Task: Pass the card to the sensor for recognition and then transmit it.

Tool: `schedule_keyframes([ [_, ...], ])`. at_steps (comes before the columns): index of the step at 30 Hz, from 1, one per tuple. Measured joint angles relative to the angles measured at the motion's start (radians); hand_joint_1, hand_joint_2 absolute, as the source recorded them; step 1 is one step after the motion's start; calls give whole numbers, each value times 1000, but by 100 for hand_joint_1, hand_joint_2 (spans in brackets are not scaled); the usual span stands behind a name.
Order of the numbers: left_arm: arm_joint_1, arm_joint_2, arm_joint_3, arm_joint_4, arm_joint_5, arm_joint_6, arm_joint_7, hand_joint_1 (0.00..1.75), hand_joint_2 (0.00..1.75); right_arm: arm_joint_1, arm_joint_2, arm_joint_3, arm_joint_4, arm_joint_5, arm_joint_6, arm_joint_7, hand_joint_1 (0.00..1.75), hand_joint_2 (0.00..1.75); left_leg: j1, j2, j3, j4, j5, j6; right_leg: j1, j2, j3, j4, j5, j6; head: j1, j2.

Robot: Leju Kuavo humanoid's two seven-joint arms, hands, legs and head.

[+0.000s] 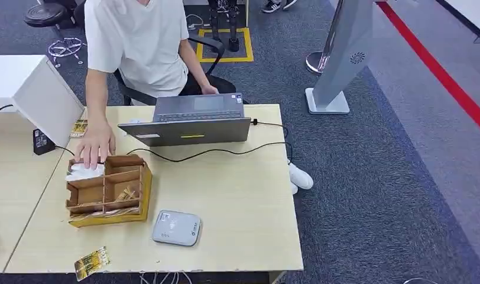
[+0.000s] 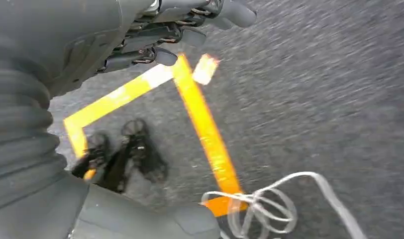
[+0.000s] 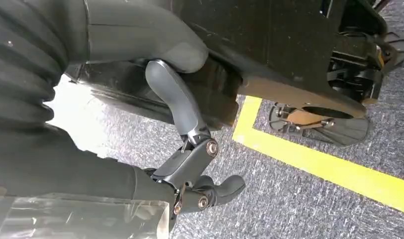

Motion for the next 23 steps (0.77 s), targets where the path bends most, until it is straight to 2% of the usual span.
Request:
schedule_keyframes([
  [3,0,-37,-16,26,-64,-6,40,0,175,0,0,0,0,8,-3,3,0,175,0,0,0,0,0,0,0,0,0,0,0,0,0,0],
  [8,0,-97,-109,66,-134,-64,37,0,175,0,0,-26,-3,61,16,15,0,175,0,0,0,0,0,0,0,0,0,0,0,0,2,0],
  [9,1,-103,-131,69,-133,-65,37,0,0,2,0,-40,-4,76,19,15,0,0,0,0,0,0,0,0,0,0,0,0,0,0,1,0],
  [14,11,-110,-243,73,-113,-66,41,0,0,26,0,-134,-13,177,36,11,0,0,0,0,0,0,0,0,0,0,0,0,0,0,0,0],
  [23,42,-107,-432,73,-69,-65,52,0,0,85,-11,-355,-37,361,57,-7,0,0,1,-1,0,0,0,0,1,0,0,0,0,0,0,0],
])
